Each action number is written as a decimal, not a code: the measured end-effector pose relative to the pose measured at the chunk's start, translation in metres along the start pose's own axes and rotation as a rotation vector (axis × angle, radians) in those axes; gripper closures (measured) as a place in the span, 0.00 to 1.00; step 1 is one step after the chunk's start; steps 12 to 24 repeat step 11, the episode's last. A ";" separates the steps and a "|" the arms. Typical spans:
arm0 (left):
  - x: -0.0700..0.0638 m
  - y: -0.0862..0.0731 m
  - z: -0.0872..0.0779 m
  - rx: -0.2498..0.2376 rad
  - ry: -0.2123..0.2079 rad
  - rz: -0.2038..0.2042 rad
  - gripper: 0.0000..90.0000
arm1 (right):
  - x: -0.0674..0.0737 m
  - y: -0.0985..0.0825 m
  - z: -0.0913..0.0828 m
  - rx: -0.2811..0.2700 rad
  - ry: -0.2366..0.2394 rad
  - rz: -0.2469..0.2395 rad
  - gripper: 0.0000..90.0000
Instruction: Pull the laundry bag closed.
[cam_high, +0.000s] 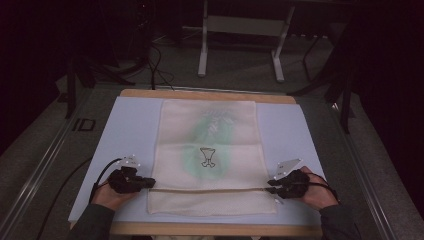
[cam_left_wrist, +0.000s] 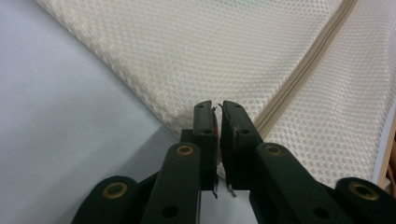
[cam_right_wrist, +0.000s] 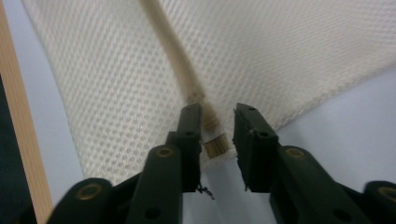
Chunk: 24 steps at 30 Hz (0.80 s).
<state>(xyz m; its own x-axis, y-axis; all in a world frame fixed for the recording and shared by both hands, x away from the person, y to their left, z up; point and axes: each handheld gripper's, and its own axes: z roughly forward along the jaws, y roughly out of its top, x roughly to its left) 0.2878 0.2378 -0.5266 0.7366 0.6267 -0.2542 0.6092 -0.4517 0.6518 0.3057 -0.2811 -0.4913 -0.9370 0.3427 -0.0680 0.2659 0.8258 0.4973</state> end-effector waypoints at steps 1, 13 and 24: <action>0.000 0.000 -0.002 -0.016 0.010 -0.005 0.91 | 0.000 -0.003 -0.001 -0.028 -0.003 0.030 0.73; 0.011 -0.007 -0.018 -0.156 0.222 -0.077 0.72 | -0.006 -0.024 0.003 -0.181 -0.083 0.261 0.60; 0.011 -0.007 -0.018 -0.156 0.222 -0.077 0.72 | -0.006 -0.024 0.003 -0.181 -0.083 0.261 0.60</action>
